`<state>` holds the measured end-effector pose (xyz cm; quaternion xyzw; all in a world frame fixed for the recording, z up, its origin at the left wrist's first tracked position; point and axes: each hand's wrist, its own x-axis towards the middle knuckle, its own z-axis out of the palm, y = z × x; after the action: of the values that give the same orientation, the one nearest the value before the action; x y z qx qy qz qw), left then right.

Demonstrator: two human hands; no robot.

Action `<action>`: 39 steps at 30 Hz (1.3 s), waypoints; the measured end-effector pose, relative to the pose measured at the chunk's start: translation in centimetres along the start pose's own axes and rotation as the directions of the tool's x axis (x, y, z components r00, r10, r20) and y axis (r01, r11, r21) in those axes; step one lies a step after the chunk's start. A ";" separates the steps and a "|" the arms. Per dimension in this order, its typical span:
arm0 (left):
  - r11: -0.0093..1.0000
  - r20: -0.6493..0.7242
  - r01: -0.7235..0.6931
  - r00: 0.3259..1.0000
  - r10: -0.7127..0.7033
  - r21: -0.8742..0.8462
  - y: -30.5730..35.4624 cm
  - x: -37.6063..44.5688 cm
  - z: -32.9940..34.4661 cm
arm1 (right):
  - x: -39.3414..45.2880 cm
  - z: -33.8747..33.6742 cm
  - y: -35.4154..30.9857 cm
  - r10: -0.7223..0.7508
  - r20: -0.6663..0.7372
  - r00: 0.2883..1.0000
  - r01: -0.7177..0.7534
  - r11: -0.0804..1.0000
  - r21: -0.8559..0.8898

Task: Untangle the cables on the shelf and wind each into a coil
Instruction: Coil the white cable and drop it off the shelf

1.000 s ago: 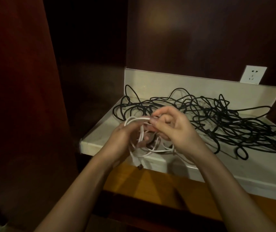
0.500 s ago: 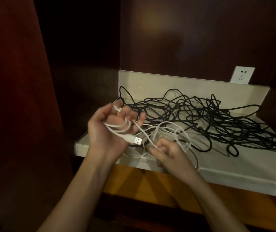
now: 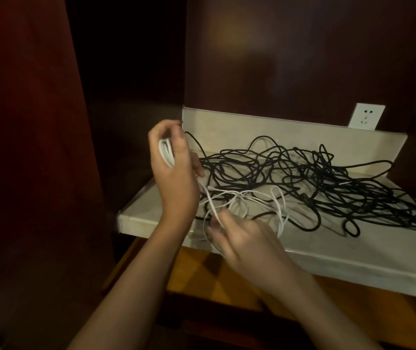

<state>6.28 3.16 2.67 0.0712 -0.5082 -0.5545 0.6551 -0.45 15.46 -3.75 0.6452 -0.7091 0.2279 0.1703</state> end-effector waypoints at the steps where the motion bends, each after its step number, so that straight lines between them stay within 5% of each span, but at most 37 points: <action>1: 0.999 0.001 -0.022 1.000 0.022 0.025 0.0 -0.3 0.1 | -0.1 0.1 -0.4 -0.012 0.010 1.000 0.012 1.000 -0.020; 4: 0.989 -0.107 0.102 0.988 -0.113 -0.104 0.6 -0.4 0.4 | -0.1 0.3 -0.7 -0.041 -0.010 0.999 0.041 0.996 -0.073; 6: 0.995 -0.125 0.086 0.988 -0.091 -0.041 0.6 -0.2 0.3 | -0.1 0.2 -0.8 -0.052 -0.021 0.998 0.050 0.995 -0.088; 8: 0.985 0.053 -0.038 0.998 0.029 0.169 0.0 -0.4 -0.1 | 0.0 -0.1 -1.0 -0.105 0.000 0.995 0.104 0.993 -0.059; 10: 0.930 0.321 -0.114 0.947 -0.004 0.348 -0.7 -0.7 -0.7 | 0.3 -0.8 -1.4 -0.176 0.003 0.984 0.176 0.984 0.003; 13: 0.866 0.602 -0.046 0.737 -0.307 0.498 -0.8 -0.7 -1.9 | 1.4 -2.4 -1.1 -0.240 -0.072 0.968 0.246 0.965 0.090; 17: 0.846 0.744 0.275 0.404 -0.533 0.457 0.6 -1.3 -3.3 | 2.5 -4.5 1.1 -0.226 -0.174 0.958 0.258 0.948 0.186; 22: 0.849 0.824 0.106 0.207 -0.528 0.518 2.1 -1.1 -3.2 | 2.8 -5.2 1.4 -0.056 -0.171 0.984 0.121 0.908 0.402; 25: 0.799 0.775 0.105 0.195 -0.601 0.593 1.7 -0.7 -3.4 | 3.2 -6.6 1.3 0.045 0.035 0.998 -0.057 0.801 0.597; 29: 0.721 0.679 0.278 0.245 -0.692 0.635 0.7 -0.9 -4.2 | 3.6 -9.0 2.7 0.043 0.382 0.923 -0.244 0.835 0.494; 34: 0.720 0.738 0.475 0.196 -0.646 0.505 1.0 -0.5 -4.6 | 3.6 -10.1 4.6 0.092 0.394 0.915 -0.257 0.884 0.391; 39: 0.725 0.752 0.661 0.375 -0.542 0.193 1.2 -0.8 -4.1 | 2.6 -9.2 4.6 0.027 0.402 0.915 -0.257 0.808 0.530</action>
<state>10.22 2.29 1.01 -0.0373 -0.6331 -0.7624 0.1290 -5.74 18.56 4.85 0.6416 -0.6738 0.3147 -0.1878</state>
